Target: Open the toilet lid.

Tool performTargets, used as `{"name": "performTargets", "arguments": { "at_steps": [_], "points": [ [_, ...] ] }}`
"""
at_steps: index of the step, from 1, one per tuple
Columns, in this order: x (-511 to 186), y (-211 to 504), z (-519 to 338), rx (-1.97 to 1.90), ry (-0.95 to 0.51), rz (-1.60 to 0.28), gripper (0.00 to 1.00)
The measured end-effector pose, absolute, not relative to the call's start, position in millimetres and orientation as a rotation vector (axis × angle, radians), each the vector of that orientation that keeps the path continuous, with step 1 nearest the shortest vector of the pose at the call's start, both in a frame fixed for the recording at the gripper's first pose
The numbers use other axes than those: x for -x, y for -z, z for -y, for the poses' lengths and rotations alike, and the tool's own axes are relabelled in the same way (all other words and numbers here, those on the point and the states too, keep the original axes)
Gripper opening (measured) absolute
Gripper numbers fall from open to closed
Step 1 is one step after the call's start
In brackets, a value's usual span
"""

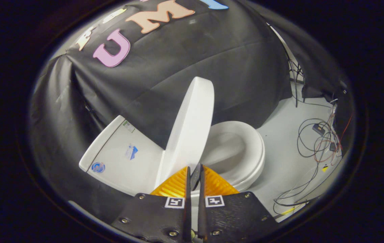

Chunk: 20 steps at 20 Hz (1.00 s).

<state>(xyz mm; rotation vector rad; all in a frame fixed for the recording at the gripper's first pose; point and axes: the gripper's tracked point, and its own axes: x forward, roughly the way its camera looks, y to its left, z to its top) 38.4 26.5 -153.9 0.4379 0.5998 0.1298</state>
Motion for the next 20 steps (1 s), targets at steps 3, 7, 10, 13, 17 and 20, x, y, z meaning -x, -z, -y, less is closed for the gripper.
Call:
{"name": "performTargets", "arguments": {
  "at_steps": [3,7,10,13,17,20],
  "points": [
    [-37.3,150.9,-29.5,-0.406,-0.119,-0.599,0.08],
    [-37.7,142.0,-35.6,-0.372,-0.122,-0.588,0.08],
    [-37.0,133.6,-41.0,-0.346,-0.129,-0.570,0.08],
    [-34.6,131.3,-50.9,-0.325,-0.131,-0.565,0.08],
    [-32.3,122.8,-59.7,-0.300,-0.146,-0.551,0.08],
    [-32.1,117.0,-64.8,-0.271,-0.156,-0.539,0.08]
  ]
}}
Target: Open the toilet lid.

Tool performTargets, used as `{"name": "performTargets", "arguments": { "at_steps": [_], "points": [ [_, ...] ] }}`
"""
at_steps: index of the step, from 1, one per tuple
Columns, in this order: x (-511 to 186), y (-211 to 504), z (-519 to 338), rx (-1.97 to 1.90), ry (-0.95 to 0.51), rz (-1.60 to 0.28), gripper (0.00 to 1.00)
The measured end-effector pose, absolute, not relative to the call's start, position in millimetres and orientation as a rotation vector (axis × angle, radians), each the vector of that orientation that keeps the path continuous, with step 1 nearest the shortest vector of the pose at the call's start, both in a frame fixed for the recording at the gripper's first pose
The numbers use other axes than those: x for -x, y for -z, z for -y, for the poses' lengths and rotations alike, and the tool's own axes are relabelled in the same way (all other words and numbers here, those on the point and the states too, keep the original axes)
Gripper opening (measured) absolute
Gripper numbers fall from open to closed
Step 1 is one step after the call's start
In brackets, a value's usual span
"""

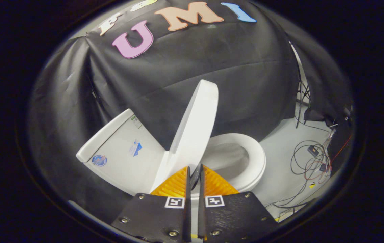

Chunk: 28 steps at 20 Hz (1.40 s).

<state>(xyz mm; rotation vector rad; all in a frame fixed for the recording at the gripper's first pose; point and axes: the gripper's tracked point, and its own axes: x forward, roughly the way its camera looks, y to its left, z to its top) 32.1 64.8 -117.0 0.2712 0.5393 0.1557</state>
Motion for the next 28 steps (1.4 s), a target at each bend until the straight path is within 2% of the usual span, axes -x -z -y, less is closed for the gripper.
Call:
{"name": "performTargets", "arguments": {
  "at_steps": [28],
  "points": [
    [-27.7,79.1,-122.3,0.010,-0.201,-0.398,0.08]
  ]
}}
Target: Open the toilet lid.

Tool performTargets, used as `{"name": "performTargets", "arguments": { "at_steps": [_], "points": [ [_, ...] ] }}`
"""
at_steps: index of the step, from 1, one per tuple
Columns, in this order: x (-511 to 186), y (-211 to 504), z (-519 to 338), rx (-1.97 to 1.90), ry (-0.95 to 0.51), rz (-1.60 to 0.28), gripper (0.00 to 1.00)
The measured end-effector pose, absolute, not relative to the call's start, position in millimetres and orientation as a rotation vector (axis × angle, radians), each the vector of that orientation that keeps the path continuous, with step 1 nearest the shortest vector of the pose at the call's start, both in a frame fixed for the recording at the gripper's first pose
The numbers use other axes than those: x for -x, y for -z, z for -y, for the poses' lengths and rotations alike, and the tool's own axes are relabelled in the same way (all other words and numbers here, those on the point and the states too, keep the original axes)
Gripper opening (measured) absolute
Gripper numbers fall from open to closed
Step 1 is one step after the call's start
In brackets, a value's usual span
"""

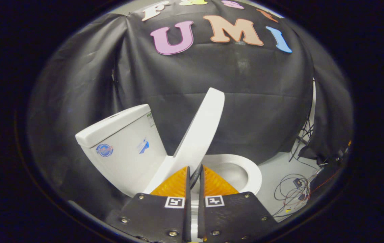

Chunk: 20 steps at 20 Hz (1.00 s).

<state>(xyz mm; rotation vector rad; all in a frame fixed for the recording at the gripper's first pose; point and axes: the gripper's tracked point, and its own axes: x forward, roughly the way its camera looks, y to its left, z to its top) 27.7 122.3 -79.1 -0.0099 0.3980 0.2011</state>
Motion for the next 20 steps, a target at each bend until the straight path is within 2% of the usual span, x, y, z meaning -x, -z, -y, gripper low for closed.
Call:
{"name": "performTargets", "arguments": {
  "at_steps": [20],
  "points": [
    [-33.6,68.7,-182.0,0.009,-0.251,-0.352,0.08]
  ]
}}
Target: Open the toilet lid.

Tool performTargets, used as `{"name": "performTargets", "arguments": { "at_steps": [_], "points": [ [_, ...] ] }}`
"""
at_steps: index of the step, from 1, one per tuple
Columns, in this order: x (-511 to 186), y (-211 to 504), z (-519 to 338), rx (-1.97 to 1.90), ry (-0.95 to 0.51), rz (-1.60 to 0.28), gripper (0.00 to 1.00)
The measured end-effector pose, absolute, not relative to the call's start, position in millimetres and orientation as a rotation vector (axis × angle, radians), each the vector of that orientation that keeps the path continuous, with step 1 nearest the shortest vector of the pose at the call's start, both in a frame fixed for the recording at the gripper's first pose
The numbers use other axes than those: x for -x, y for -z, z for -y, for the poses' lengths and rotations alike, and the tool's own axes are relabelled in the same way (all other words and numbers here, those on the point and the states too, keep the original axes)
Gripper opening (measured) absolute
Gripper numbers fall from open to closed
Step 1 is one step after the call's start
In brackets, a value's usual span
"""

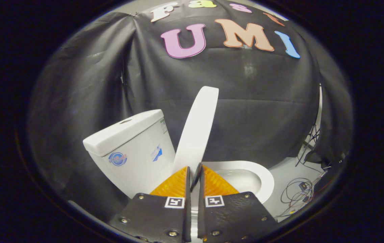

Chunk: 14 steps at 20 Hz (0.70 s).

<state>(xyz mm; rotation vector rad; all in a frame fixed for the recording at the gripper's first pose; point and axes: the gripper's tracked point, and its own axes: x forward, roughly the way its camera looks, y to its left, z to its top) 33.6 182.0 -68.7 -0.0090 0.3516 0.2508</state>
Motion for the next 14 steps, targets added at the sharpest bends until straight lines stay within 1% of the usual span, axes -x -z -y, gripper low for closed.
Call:
{"name": "performTargets", "arguments": {
  "at_steps": [7,14],
  "points": [
    [-32.6,63.1,-203.8,0.003,-0.258,-0.340,0.08],
    [-28.5,55.9,-248.7,0.019,-0.287,-0.290,0.08]
  ]
}}
